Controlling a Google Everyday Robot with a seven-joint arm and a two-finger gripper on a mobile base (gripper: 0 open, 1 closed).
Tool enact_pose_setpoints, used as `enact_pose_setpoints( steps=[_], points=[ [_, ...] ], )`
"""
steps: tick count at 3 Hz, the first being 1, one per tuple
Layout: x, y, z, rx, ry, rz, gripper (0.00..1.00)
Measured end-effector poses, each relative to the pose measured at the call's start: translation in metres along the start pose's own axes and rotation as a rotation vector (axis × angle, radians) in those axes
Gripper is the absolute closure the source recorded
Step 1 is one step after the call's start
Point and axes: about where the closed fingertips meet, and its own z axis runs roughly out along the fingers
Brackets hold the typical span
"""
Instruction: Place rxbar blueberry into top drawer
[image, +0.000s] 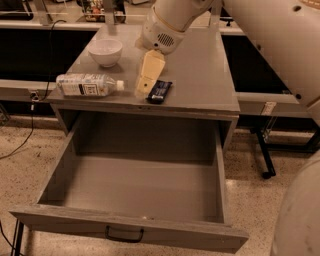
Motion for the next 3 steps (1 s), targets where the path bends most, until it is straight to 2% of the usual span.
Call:
enact_pose_setpoints(
  steps=[1,2,3],
  points=[
    [0.0,0.0,0.0,0.001,0.0,0.0,0.0],
    [0.02,-0.003,0.001,0.055,-0.002,0.061,0.0],
    [0.053,-0.001,0.007,0.138,-0.041,0.156,0.0]
  ],
)
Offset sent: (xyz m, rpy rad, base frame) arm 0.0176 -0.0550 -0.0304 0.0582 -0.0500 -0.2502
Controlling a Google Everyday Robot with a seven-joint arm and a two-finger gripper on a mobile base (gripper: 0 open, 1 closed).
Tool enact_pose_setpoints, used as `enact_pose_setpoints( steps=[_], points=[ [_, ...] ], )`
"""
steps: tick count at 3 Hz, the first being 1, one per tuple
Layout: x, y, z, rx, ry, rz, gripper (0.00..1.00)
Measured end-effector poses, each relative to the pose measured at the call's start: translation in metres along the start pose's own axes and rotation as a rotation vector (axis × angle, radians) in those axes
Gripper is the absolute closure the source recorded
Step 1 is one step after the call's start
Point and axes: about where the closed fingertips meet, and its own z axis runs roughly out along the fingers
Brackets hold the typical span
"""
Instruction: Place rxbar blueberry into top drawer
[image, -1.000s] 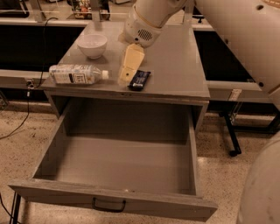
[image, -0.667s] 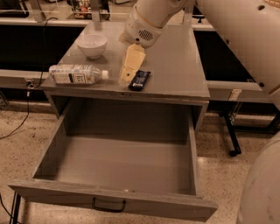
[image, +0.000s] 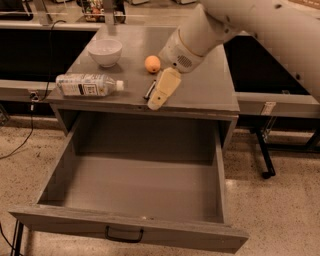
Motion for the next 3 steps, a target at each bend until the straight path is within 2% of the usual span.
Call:
enact_pose_setpoints(
  steps=[1,2,3],
  points=[
    [0.025,-0.01,0.01,0.041,-0.039,0.071,0.0],
    [0.044,-0.026,0.027,0.017,-0.078,0.154,0.0],
    [0.053,-0.046,0.034,0.022,-0.107,0.203,0.0]
  ],
)
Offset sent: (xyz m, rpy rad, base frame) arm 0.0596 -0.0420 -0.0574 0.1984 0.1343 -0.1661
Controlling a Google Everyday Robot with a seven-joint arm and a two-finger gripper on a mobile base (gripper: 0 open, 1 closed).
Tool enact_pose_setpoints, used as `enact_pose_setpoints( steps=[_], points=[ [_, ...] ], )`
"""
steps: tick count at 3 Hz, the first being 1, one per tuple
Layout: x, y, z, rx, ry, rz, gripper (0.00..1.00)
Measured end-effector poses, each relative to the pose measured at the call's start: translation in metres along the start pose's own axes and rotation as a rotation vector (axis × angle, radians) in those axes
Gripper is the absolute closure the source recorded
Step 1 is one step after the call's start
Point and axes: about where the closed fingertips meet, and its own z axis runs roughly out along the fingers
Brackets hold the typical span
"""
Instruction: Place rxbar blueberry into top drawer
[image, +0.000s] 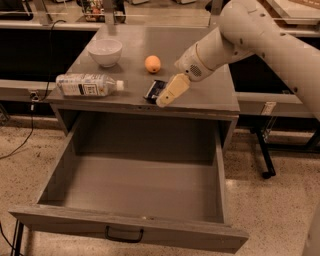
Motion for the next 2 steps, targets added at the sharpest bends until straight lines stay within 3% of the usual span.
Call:
enact_pose_setpoints(
  steps=[2],
  points=[
    [0.011,-0.033,0.02,0.016,-0.051,0.041,0.0]
  ],
)
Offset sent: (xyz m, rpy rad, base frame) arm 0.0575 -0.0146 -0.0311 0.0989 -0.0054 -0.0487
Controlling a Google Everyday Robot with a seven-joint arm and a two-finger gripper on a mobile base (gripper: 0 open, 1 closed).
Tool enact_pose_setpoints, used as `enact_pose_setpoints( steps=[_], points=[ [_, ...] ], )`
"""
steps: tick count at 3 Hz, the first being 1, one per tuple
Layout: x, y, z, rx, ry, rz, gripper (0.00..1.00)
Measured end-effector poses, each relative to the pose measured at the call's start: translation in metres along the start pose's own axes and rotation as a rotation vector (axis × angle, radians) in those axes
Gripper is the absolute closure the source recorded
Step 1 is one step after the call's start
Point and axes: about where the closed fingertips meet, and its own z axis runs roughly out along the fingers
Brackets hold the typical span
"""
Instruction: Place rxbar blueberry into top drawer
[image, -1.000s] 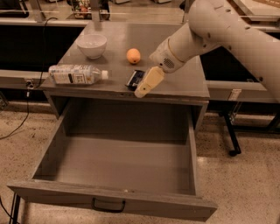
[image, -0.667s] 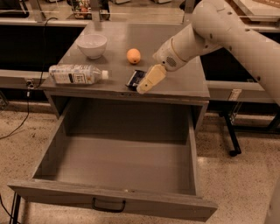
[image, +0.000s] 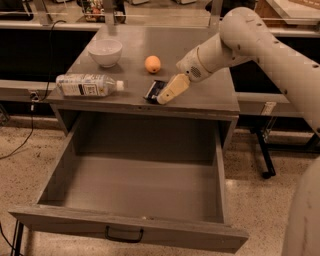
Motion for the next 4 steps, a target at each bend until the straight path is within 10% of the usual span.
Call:
enact_pose_setpoints(
  steps=[1,4],
  points=[
    [0.005,-0.01,0.018,-0.029,-0.018,0.008,0.0],
    [0.006,-0.015,0.041,-0.09,-0.044,0.013,0.72]
  ],
)
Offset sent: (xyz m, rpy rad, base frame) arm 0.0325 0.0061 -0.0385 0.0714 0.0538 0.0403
